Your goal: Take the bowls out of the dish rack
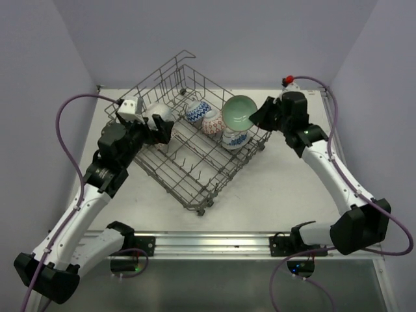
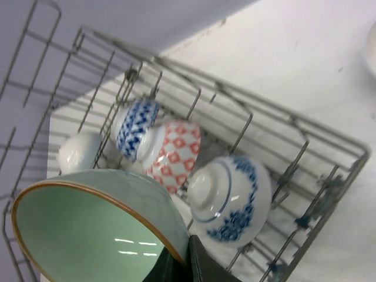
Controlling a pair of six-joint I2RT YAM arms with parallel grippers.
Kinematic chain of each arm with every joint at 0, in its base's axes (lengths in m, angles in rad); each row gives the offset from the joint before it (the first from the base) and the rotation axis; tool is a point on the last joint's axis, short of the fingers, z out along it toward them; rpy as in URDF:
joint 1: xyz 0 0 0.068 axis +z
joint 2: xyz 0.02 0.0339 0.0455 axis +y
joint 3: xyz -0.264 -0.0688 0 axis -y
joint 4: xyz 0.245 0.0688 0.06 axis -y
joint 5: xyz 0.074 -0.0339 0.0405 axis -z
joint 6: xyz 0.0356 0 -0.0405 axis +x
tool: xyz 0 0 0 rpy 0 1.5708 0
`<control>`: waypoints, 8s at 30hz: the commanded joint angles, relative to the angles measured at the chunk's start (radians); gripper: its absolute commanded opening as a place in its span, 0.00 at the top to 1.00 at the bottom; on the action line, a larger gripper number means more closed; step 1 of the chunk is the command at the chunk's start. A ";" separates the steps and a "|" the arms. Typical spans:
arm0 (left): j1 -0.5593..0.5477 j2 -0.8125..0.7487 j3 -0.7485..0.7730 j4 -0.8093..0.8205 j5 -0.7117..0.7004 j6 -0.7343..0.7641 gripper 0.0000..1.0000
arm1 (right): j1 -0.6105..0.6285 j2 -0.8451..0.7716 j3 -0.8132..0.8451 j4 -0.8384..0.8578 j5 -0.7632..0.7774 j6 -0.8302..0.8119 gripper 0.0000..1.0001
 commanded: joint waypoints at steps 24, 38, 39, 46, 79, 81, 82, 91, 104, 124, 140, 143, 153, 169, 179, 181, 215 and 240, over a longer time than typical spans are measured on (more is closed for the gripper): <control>-0.087 -0.120 -0.210 -0.014 -0.267 0.232 0.00 | -0.544 0.369 0.276 -0.100 0.041 -0.033 1.00; -0.086 -0.103 -0.207 -0.012 -0.224 0.227 0.00 | -0.558 0.606 0.464 -0.115 0.000 -0.036 1.00; -0.086 -0.103 -0.207 -0.012 -0.223 0.227 0.00 | -0.558 0.613 0.468 -0.115 -0.002 -0.038 1.00; -0.087 -0.093 -0.207 -0.014 -0.212 0.227 0.00 | -0.560 0.660 0.479 -0.129 -0.013 -0.048 1.00; -0.087 -0.070 -0.193 -0.043 -0.204 0.221 0.00 | -0.561 0.654 0.526 -0.233 0.021 -0.087 0.51; -0.087 -0.071 -0.193 -0.043 -0.204 0.221 0.00 | -0.560 0.651 0.525 -0.236 0.027 -0.091 0.64; -0.086 -0.071 -0.194 -0.043 -0.204 0.221 0.00 | -0.561 0.651 0.523 -0.240 0.030 -0.093 0.67; -0.087 -0.067 -0.190 -0.044 -0.183 0.221 0.00 | -0.563 0.663 0.487 -0.240 0.026 -0.099 0.97; -0.086 -0.059 -0.190 -0.046 -0.177 0.221 0.00 | -0.575 0.665 0.459 -0.223 0.000 -0.084 0.77; -0.084 0.077 -0.155 -0.043 -0.236 0.268 0.00 | -0.577 0.250 0.162 -0.108 -0.246 -0.006 0.20; -0.086 0.464 0.131 -0.204 -0.269 0.515 0.00 | -0.500 -0.032 -0.204 0.179 -0.557 -0.064 0.20; -0.084 0.493 0.154 -0.202 -0.308 0.554 0.00 | -0.494 -0.035 -0.217 0.202 -0.570 -0.058 0.20; -0.051 0.605 0.206 -0.213 -0.261 0.664 0.00 | -0.491 -0.056 -0.236 0.231 -0.600 -0.033 0.20; -0.006 0.719 0.230 -0.170 -0.221 0.697 0.00 | -0.492 -0.064 -0.247 0.247 -0.593 -0.028 0.20; 0.003 0.762 0.243 -0.178 -0.206 0.686 0.15 | -0.492 -0.047 -0.253 0.251 -0.579 -0.025 0.20; 0.003 0.760 0.253 -0.182 -0.213 0.675 0.18 | -0.492 -0.047 -0.254 0.250 -0.576 -0.025 0.20; -0.170 0.533 0.272 -0.195 -0.511 0.655 0.83 | -0.491 -0.058 -0.205 0.144 -0.554 -0.048 0.20; -0.196 0.363 0.205 -0.162 -0.431 0.387 0.91 | -0.169 -0.078 -0.004 -0.069 -0.264 -0.131 0.22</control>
